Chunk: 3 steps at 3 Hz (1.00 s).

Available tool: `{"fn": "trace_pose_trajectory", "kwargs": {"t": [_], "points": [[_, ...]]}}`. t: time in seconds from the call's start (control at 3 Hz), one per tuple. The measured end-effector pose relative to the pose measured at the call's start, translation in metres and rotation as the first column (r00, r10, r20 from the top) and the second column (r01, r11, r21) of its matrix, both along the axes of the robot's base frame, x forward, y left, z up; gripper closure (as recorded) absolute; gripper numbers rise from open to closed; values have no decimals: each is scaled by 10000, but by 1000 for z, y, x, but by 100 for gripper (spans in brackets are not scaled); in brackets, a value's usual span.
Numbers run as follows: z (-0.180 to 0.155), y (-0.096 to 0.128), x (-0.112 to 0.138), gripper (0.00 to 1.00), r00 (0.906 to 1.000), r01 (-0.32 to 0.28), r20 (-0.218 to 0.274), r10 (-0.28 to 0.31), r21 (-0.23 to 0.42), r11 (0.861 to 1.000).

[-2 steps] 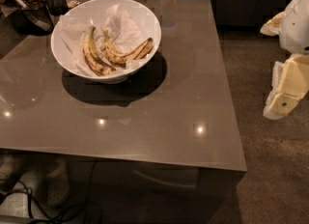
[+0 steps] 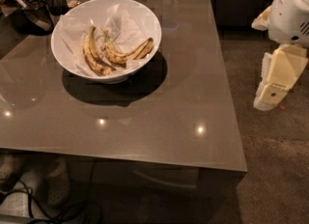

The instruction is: Pick banana from white bowl

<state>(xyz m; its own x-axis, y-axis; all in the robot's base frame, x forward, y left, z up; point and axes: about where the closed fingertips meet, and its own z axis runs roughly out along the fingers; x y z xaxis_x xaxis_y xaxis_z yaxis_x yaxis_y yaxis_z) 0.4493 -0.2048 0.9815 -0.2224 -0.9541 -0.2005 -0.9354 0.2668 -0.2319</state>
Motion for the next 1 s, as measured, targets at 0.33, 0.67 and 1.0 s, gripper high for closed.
{"fn": "trace_pose_trajectory", "kwargs": {"t": [0.33,0.67,1.0], "points": [[0,14,29,0,9988,51,-489,-63,-260,9996],[-5,43,72,0,9968,-305,-751,273,-423,9986],[-2,55,83,0,9982,-438,-420,426,-275,9987]]}}
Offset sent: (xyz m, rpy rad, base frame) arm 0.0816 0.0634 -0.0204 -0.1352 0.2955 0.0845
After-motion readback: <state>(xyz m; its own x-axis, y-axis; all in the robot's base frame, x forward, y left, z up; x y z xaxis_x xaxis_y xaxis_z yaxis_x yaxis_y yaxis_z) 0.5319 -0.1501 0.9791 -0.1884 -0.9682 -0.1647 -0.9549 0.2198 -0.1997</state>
